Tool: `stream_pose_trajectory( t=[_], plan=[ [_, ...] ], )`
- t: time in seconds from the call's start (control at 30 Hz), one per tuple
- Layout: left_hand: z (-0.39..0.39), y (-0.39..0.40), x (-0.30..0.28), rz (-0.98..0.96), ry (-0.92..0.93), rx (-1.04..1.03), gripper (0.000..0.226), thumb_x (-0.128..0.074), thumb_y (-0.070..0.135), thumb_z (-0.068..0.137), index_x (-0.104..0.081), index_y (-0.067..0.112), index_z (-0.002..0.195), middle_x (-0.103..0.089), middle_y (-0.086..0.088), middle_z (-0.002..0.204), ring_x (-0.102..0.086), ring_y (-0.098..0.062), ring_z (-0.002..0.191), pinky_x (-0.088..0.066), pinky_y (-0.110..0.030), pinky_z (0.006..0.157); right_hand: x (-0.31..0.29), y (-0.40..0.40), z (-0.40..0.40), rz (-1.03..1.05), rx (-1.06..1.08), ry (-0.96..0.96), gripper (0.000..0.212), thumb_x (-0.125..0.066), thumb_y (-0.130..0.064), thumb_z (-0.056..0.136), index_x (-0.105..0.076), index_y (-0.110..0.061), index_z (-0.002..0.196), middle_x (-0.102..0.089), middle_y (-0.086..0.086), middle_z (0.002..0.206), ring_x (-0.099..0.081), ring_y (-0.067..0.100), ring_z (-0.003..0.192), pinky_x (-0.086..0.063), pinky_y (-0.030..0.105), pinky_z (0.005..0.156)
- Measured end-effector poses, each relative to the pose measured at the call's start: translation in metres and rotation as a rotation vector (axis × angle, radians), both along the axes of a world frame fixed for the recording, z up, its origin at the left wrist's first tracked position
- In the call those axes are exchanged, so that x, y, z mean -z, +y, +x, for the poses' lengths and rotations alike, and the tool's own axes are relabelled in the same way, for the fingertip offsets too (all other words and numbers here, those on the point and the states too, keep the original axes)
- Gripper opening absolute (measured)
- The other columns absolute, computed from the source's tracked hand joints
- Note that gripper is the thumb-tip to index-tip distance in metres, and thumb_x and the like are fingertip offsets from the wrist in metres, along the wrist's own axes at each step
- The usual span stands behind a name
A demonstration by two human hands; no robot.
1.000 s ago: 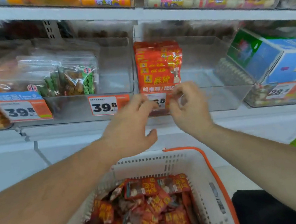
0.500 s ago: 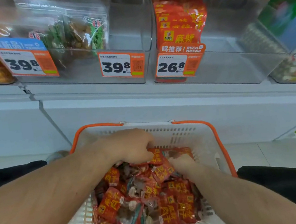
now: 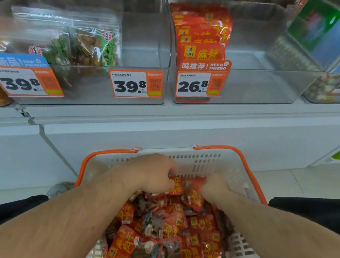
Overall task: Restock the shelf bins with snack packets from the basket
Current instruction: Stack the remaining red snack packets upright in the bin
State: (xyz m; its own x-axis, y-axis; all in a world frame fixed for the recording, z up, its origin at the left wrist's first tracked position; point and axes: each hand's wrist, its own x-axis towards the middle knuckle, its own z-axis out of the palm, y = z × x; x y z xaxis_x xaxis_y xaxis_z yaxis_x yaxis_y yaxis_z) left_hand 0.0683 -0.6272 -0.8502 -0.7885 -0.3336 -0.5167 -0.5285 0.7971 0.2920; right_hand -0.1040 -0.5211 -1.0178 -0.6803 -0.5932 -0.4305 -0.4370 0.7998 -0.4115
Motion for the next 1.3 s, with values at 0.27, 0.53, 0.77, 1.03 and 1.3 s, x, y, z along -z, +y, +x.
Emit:
stream_pose_trajectory(
  t=[0.27,0.53,0.77,1.03,1.3],
  plan=[
    [0.002,0.006,0.001,0.108,0.110,-0.147,0.034,-0.061,0.039,0.089,-0.057,0.022,0.119,-0.059,-0.001,0.116,-0.058,-0.018,0.103,-0.047,-0.031,0.088,-0.143,-0.026,-0.009,0.147,-0.715,0.020,0.026,-0.049,0.006,0.076,-0.065,-0.014,0.074,-0.066,0.009,0.085,-0.059,0.021,0.075,-0.048,0.033,0.062],
    [0.007,0.013,-0.004,0.302,0.373,-0.340,0.030,-0.076,0.039,0.073,-0.060,0.031,0.098,-0.067,0.012,0.092,-0.065,-0.008,0.087,-0.052,-0.028,0.077,-0.236,-0.027,0.006,-0.089,-0.843,-0.153,0.036,-0.056,0.009,0.079,-0.063,-0.023,0.067,-0.059,-0.019,0.061,-0.049,-0.002,0.056,-0.044,0.027,0.060],
    [0.004,0.018,-0.026,0.498,0.737,-0.567,0.016,-0.081,0.014,0.078,-0.071,0.027,0.082,-0.074,0.012,0.074,-0.068,-0.001,0.073,-0.051,-0.020,0.072,-0.255,-0.014,0.006,-0.530,-0.517,-0.296,0.046,-0.074,-0.005,0.080,-0.055,-0.039,0.104,-0.065,0.000,0.092,-0.066,0.018,0.080,-0.056,0.043,0.073],
    [-0.019,0.006,-0.082,0.579,1.065,-0.661,0.022,-0.077,0.010,0.081,-0.072,0.024,0.097,-0.076,0.007,0.086,-0.072,-0.007,0.080,-0.052,-0.017,0.067,-0.270,-0.004,-0.005,-0.636,-0.342,-0.437,0.005,-0.068,-0.019,0.091,-0.072,-0.018,0.090,-0.068,-0.015,0.067,-0.058,-0.004,0.056,-0.041,0.011,0.051],
    [-0.061,-0.019,-0.106,0.150,1.381,-0.629,0.012,-0.066,0.034,0.090,-0.063,0.024,0.093,-0.064,0.006,0.089,-0.060,-0.007,0.080,-0.047,-0.018,0.070,-0.275,-0.014,-0.045,-0.827,-0.078,-0.693,0.048,-0.081,-0.036,0.071,-0.071,-0.003,0.103,-0.064,0.025,0.093,-0.038,0.030,0.082,-0.035,0.038,0.071]
  ],
)
